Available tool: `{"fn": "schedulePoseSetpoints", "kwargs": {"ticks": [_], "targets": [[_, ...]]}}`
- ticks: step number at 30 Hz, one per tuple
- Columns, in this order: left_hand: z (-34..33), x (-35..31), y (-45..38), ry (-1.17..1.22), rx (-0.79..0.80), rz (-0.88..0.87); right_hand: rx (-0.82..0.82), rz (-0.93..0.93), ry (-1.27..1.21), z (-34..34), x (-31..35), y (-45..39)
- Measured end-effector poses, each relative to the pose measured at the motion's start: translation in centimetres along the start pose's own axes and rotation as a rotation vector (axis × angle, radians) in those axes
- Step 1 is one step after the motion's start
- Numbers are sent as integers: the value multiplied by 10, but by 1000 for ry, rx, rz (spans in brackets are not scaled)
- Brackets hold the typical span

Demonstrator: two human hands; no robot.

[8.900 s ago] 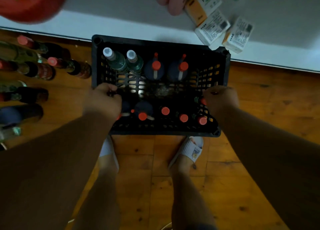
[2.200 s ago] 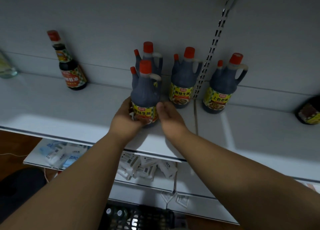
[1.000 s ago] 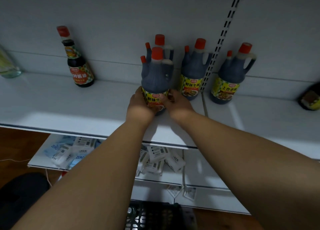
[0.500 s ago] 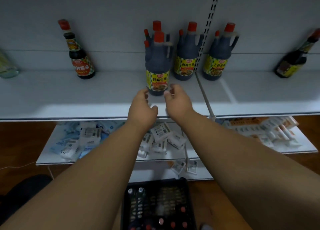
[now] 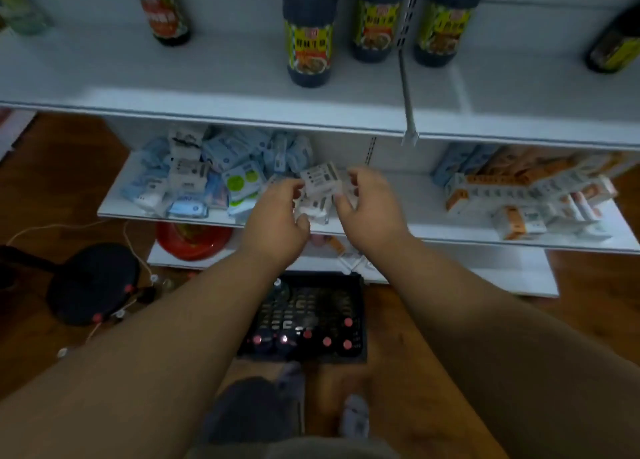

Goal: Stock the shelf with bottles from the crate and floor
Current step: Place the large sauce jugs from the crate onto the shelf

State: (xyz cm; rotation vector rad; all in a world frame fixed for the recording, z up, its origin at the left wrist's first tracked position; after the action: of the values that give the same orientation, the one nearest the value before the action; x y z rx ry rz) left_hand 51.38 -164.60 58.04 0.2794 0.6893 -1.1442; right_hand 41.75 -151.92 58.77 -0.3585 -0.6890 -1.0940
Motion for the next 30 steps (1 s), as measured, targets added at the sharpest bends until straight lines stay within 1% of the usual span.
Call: {"fn": "schedulePoseSetpoints", "kwargs": {"ticks": [3,7,12,17,20,24,30], "targets": [[-12,4,35,-25,64,22,59,16,56,-11,-15,28],[-18,22,65,-86,185,17,108,-24,127,-26,-25,50],[-20,75,79,-105,287,27,180,-84,164,-65,-31,64],[-29,144,94,-89,345,58,283,-141,224,-138,-28,71],[-46,181,106,-62,382,126,357,-174,221,-186,-40,69],[-84,222,121,-48,403,226,477,-193,245,-250,-72,71],[-163,312,160,-14,463,384,650,-268,326,-352,-144,77]]}}
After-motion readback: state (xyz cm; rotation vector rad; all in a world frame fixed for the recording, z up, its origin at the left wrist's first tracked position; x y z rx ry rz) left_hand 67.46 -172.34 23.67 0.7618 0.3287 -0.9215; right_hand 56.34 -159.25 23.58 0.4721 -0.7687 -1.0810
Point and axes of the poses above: each hand's wrist, its own y-axis away from the middle knuckle, its own z-axis out of the back of the hand, x = y × z, the point moved 1 cm from there along -y, towards the middle knuckle, and after that the axes turned 8 degrees about -z, right-handed, at the moved point
